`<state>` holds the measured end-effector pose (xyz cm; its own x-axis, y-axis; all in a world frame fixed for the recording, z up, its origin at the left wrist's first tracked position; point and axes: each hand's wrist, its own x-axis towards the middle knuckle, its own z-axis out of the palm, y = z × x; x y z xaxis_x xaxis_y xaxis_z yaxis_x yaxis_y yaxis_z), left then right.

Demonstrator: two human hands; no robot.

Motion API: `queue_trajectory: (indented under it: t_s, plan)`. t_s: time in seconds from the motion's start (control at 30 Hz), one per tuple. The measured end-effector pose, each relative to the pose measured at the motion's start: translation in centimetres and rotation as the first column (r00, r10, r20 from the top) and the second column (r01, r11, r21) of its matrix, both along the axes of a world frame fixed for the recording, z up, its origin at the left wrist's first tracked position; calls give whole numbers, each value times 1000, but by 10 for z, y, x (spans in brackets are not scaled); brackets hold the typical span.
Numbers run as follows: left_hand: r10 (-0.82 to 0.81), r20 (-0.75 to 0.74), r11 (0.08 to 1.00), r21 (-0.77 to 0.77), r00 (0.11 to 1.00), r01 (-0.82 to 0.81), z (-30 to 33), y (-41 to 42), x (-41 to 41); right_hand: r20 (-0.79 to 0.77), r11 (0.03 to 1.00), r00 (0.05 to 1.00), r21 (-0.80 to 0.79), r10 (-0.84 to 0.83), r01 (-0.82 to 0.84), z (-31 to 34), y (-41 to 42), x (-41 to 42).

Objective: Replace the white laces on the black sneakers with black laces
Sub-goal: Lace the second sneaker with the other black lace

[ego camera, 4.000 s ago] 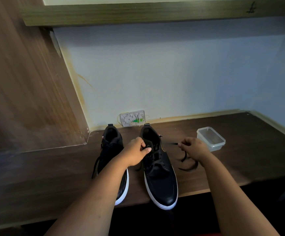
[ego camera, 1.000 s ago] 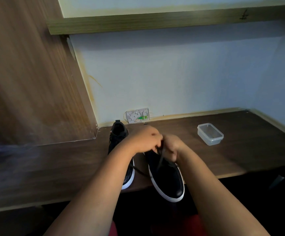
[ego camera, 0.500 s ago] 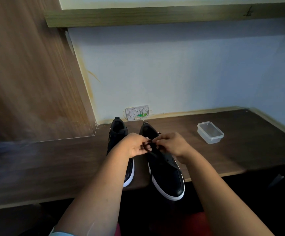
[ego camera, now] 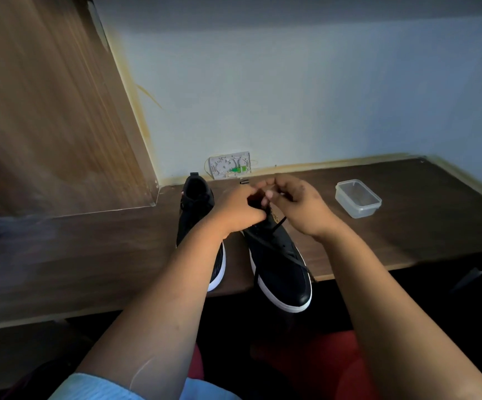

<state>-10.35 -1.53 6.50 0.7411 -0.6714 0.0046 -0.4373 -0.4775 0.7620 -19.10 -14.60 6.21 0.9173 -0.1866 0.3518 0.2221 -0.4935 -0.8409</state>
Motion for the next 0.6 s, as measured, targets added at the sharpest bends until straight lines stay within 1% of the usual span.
queue_trajectory:
  t_s: [0.03,0.07,0.1,0.17,0.23,0.3,0.33,0.43,0.5,0.6]
  plan:
    - [-37,109,999,33,993,33,-2,1,1,5,998,1000,60,-24,24,-1,-2,1]
    - [-51,225,998,34,973,44,-5,1,1,6,993,999,104,-54,53,-3,-4,2]
    - [-43,335,999,1,941,46,-10,0,1,5,988,996,133,-85,84,-4,-4,3]
    - [13,518,995,-90,855,39,-19,-3,0,7,961,990,242,-143,137,-7,-4,5]
    - [93,642,990,-144,761,1,-24,-7,-1,-12,899,980,397,-198,186,-11,-2,8]
    - [143,717,984,-179,682,-18,-29,-11,0,-64,832,968,499,-243,242,-16,-2,11]
    - [152,739,982,-188,656,-15,-30,-12,1,-89,809,964,527,-251,259,-19,-2,12]
    - [154,782,981,-194,604,1,-33,-12,1,-118,800,958,529,-261,283,-26,-2,16]
    - [155,793,984,-179,589,-17,-32,-11,0,-112,810,957,511,-267,286,-27,-2,17]
    - [145,776,988,-145,614,-51,-29,-9,-3,-87,815,959,510,-271,277,-26,-2,19]
